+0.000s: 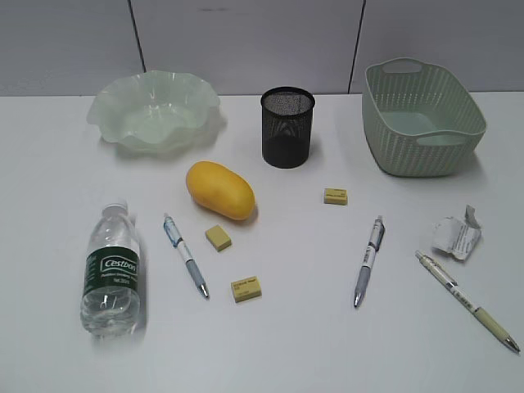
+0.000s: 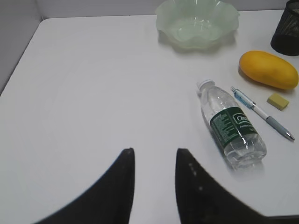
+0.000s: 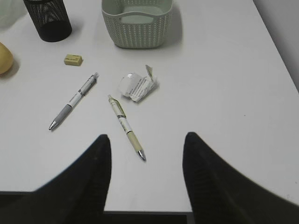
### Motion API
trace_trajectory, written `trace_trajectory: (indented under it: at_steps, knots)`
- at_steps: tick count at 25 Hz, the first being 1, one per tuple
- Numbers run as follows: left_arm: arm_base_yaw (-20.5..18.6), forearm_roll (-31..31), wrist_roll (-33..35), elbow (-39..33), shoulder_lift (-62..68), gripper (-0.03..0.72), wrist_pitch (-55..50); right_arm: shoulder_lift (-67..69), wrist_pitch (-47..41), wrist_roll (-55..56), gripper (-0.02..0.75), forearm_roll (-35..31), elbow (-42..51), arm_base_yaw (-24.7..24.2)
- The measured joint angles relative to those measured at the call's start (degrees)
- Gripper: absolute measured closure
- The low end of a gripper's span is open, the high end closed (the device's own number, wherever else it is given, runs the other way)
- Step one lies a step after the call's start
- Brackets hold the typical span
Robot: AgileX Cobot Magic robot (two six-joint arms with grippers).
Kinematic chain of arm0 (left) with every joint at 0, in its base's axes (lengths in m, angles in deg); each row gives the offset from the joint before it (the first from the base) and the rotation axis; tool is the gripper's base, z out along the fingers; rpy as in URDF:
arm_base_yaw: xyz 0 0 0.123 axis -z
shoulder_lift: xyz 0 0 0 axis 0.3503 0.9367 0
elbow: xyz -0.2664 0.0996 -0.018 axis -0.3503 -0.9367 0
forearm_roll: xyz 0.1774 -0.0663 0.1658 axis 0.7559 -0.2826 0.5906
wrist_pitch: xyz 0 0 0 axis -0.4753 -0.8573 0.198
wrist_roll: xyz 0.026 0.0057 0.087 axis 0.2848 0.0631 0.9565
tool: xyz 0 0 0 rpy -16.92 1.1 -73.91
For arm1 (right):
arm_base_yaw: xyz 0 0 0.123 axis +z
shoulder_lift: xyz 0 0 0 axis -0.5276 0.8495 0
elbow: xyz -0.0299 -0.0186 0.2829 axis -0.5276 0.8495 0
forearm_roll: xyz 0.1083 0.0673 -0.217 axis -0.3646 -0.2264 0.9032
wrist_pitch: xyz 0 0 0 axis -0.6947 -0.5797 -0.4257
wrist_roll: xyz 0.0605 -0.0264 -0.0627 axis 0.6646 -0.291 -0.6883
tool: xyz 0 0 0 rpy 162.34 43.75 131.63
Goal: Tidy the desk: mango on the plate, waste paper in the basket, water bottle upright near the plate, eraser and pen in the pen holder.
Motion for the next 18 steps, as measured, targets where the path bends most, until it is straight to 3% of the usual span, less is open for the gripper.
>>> trace_trajectory:
  at_steps: [11, 13, 16, 18]
  knots:
    - [0.00, 0.00, 0.00, 0.00, 0.00, 0.440, 0.00, 0.00, 0.00, 0.00, 0.335, 0.00, 0.00, 0.00]
    - [0.00, 0.00, 0.00, 0.00, 0.00, 0.374, 0.00, 0.00, 0.00, 0.00, 0.335, 0.00, 0.00, 0.00]
    - [0.00, 0.00, 0.00, 0.00, 0.00, 0.147, 0.00, 0.00, 0.00, 0.00, 0.335, 0.00, 0.00, 0.00]
    - [0.00, 0.03, 0.00, 0.00, 0.00, 0.067, 0.00, 0.00, 0.00, 0.00, 0.335, 0.00, 0.00, 0.00]
